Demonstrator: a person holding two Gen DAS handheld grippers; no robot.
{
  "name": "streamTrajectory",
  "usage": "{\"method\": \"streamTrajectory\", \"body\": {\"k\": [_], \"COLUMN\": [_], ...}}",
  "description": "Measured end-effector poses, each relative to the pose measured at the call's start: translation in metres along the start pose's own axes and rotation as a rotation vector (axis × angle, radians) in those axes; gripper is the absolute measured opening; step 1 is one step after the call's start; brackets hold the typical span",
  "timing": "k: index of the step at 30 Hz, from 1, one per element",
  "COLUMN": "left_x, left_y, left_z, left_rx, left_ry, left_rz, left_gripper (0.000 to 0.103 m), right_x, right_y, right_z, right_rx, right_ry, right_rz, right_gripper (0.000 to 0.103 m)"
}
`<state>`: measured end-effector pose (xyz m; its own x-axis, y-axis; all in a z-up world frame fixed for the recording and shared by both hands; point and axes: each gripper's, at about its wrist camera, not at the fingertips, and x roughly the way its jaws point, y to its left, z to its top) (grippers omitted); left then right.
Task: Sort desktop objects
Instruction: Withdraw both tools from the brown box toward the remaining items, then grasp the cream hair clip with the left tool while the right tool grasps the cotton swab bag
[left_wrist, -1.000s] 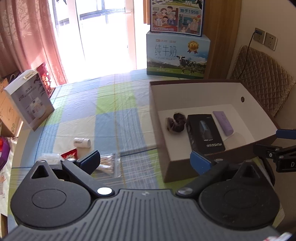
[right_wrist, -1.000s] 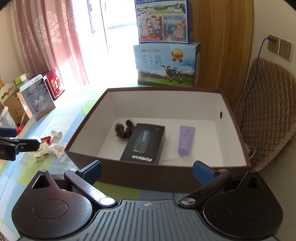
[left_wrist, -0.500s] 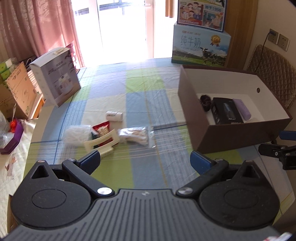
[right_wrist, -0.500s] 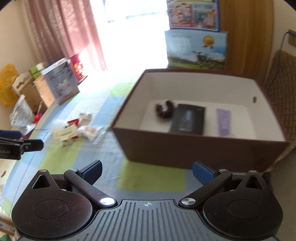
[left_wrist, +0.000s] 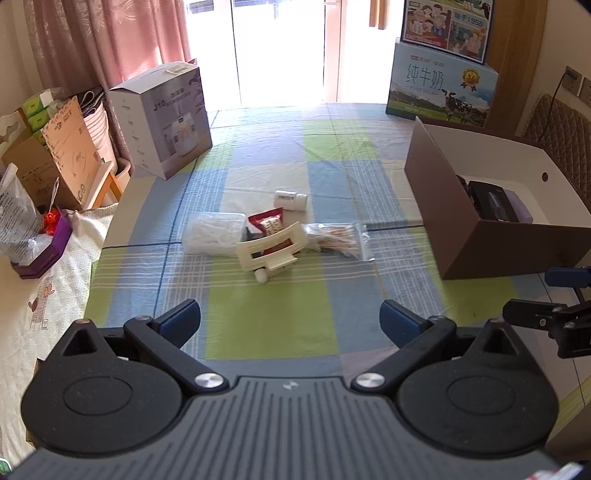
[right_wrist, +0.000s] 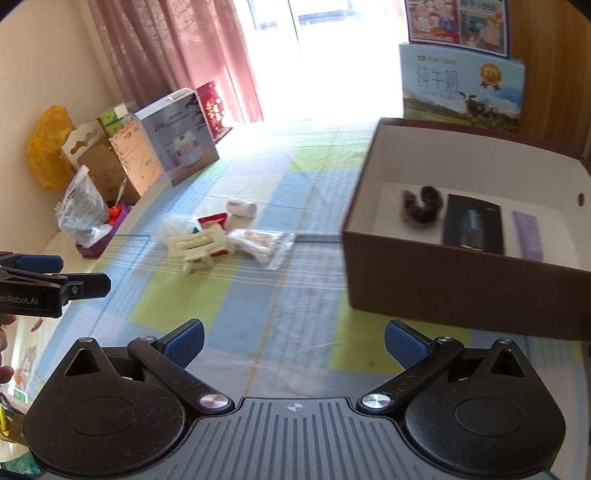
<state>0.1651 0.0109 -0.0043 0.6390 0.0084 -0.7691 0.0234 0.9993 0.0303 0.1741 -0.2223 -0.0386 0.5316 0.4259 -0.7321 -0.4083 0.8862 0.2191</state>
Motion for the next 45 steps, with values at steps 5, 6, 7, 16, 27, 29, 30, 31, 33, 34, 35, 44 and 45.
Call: {"method": "streamTrajectory", "body": {"k": [5,6,7,16,27,29,30,31,33,34,35,44,45], "left_x": [0.002,0.003,0.005,0.034,0.083,0.092,0.097,0.102,0.111,0.116,0.120,0.161,0.165], "left_y": [0.016,0.019,0.022,0.042,0.045,0.045,0.045,0.045,0.043,0.041,0.041,0.030,0.028], "left_z": [-0.003,-0.004,-0.005,-0.007,-0.002,0.002,0.005,0.007,0.012,0.015,0.017,0.029,0.029], "left_rx": [-0.003,-0.005,-0.007,0.016,0.199,0.233,0.245,0.260,0.294,0.313,0.331,0.522,0.546], "left_ry": [0.000,0.003,0.006,0.041,-0.014,-0.032,-0.034,-0.036,-0.040,-0.040,-0.040,-0.021,-0.019], "left_rz": [0.014,0.015,0.014,0.005,-0.038,-0.057,-0.062,-0.074,-0.084,-0.088,-0.095,-0.137,-0.146], "left_gripper": [0.102,0.102,0.102,0.102,0.102,0.101,0.101,0.101,0.101,0.100,0.100,0.090,0.089], "right_x": [0.017,0.020,0.023,0.065,0.114,0.121,0.125,0.128,0.134,0.137,0.141,0.163,0.163], "right_y": [0.018,0.021,0.024,0.044,0.050,0.050,0.050,0.049,0.049,0.049,0.048,0.047,0.046], "right_z": [0.002,0.002,0.003,0.007,0.016,0.017,0.018,0.019,0.021,0.022,0.023,0.030,0.031], "right_rx": [-0.012,-0.016,-0.021,-0.075,-0.121,-0.122,-0.122,-0.121,-0.124,-0.126,-0.128,-0.112,-0.107], "right_ry": [0.004,0.003,0.001,-0.007,0.000,0.008,0.014,0.019,0.025,0.027,0.028,0.057,0.059], "right_rz": [0.022,0.024,0.026,-0.006,-0.062,-0.072,-0.075,-0.078,-0.083,-0.087,-0.090,-0.113,-0.113], "right_gripper": [0.101,0.101,0.101,0.101,0.101,0.101,0.101,0.101,0.101,0.101,0.101,0.101,0.101]}}
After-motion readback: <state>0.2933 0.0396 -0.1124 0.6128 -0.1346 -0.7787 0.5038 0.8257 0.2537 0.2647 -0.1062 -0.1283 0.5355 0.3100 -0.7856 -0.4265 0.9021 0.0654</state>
